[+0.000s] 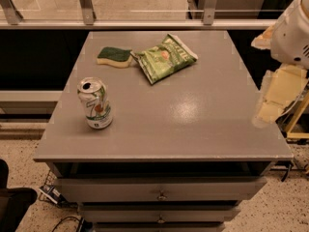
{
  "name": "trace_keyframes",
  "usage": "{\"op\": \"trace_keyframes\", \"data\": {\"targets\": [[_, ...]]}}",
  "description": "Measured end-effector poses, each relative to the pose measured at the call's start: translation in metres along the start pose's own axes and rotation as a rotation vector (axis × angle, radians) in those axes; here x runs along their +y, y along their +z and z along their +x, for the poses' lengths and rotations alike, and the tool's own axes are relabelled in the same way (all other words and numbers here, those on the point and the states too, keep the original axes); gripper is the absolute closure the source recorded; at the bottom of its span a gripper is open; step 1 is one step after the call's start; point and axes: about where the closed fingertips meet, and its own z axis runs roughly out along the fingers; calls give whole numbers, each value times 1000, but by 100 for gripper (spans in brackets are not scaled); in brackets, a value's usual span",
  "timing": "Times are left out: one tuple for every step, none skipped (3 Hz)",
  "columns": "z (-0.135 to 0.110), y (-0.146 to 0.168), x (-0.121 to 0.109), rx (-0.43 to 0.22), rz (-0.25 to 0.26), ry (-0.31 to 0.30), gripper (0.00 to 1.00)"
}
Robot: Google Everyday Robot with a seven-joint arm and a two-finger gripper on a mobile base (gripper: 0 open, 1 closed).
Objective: Knock 7up can over
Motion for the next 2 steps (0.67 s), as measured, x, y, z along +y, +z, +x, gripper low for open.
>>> {"op": "trace_keyframes", "data": {"targets": [[-23,8,-5,-158,17,27,0],[-53,27,1,-355,26,21,0]]}}
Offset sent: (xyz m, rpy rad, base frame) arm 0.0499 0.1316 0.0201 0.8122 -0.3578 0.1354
